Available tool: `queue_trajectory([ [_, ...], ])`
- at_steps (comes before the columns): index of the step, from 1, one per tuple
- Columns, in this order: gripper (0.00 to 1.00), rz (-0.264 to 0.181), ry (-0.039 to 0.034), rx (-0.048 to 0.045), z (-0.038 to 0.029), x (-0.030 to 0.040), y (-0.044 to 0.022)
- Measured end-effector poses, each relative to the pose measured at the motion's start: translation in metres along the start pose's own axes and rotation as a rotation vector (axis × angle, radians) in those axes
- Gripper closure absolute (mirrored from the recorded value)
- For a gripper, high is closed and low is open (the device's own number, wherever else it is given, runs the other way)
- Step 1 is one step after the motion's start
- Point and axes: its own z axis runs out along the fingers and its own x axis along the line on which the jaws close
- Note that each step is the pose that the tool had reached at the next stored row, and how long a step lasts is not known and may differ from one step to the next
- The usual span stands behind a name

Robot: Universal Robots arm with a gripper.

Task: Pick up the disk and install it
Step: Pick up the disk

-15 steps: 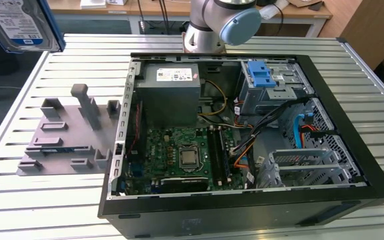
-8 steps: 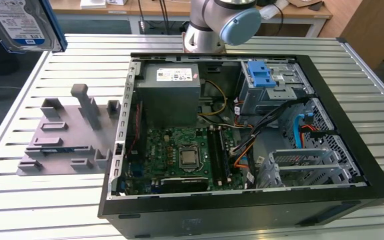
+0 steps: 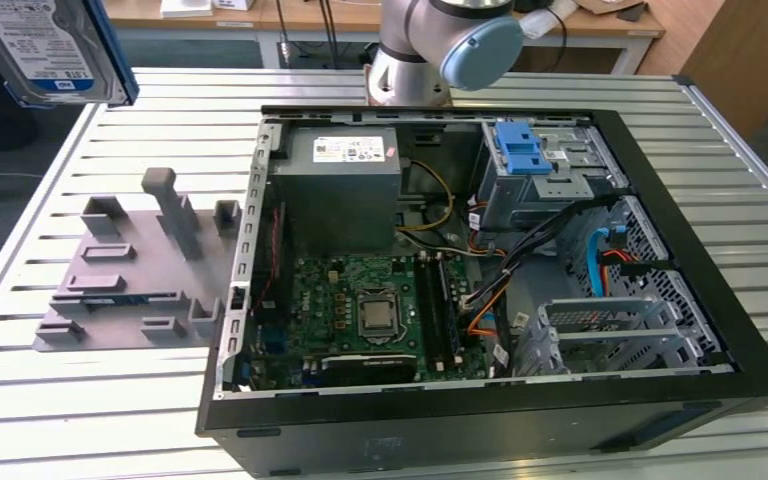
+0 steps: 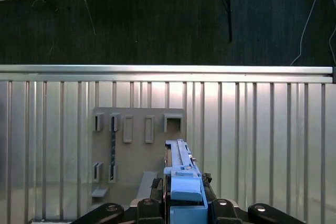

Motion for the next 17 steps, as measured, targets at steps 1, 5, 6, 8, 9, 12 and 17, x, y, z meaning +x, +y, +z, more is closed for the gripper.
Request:
queue_trajectory([
  [1, 0.63, 0.000, 0.0000, 0.0000, 0.0000, 0.0014, -0.0002],
  [5, 0.63, 0.000, 0.0000, -0.0001, -0.0001, 0.0069, -0.0015],
  [6, 0.63, 0.000, -0.0001, 0.0001, 0.0000, 0.0074, -0.0022],
  [8, 0.63, 0.000, 0.0000, 0.0000, -0.0001, 0.0082, -0.0045],
  [9, 0.63, 0.000, -0.0001, 0.0001, 0.0000, 0.0085, -0.0059],
  [12, 0.63, 0.000, -0.0002, 0.0001, 0.0000, 0.0093, -0.0100],
  [17, 0.63, 0.000, -0.0002, 0.0000, -0.0001, 0.0102, -0.0154],
])
